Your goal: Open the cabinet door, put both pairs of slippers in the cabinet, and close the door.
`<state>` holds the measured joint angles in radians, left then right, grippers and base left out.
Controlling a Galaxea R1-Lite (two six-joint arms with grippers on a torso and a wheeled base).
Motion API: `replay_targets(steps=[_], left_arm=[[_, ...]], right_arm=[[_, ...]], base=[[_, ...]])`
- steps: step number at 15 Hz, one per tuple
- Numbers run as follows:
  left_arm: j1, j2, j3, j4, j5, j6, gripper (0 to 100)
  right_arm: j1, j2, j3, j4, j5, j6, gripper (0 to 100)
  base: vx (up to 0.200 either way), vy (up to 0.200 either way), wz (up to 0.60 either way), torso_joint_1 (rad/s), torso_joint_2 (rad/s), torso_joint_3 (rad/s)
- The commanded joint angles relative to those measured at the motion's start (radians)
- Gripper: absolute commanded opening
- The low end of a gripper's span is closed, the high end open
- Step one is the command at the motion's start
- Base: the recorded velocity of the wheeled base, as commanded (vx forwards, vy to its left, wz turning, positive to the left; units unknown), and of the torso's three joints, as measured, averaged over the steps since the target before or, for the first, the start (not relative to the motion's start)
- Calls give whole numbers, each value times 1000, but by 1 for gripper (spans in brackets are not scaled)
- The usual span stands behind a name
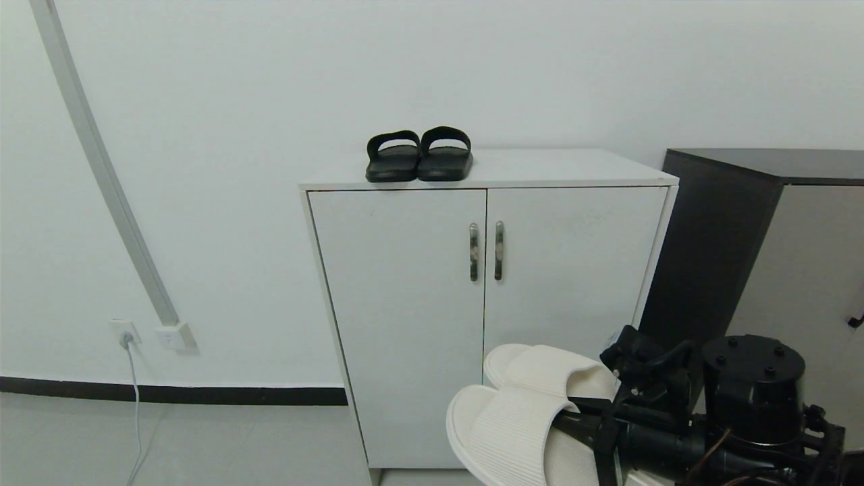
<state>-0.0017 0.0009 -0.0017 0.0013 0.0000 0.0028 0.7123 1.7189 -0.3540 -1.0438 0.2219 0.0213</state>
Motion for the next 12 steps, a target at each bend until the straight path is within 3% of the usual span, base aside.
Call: replay_targets(steps=[1,5,9,10,11,12], left_arm=[[0,1,0,0,2,0,100],[0,1,0,0,0,6,100],[-1,27,-14,-3,0,19,100],[-1,45,-35,-6,-2,13,100],[-6,123,-170,-4,-3,-35,100],[-6,191,-199,-4,-21,-23,100]], right_arm=[[1,1,3,-4,1,0,0],[1,-4,9,-21,-1,-1,0],[1,5,69,-157,1,-1,0],[1,8,70,-165,1,-1,0],[1,19,78,-173,-3,-6,0],[1,28,81,-173,-3,-17,0]], base=[[0,0,0,0,0,0],[0,0,0,0,0,0],[0,0,0,-13,34,34],[0,0,0,-36,119,119],[0,0,0,-17,71,76],[0,0,0,-12,51,41]])
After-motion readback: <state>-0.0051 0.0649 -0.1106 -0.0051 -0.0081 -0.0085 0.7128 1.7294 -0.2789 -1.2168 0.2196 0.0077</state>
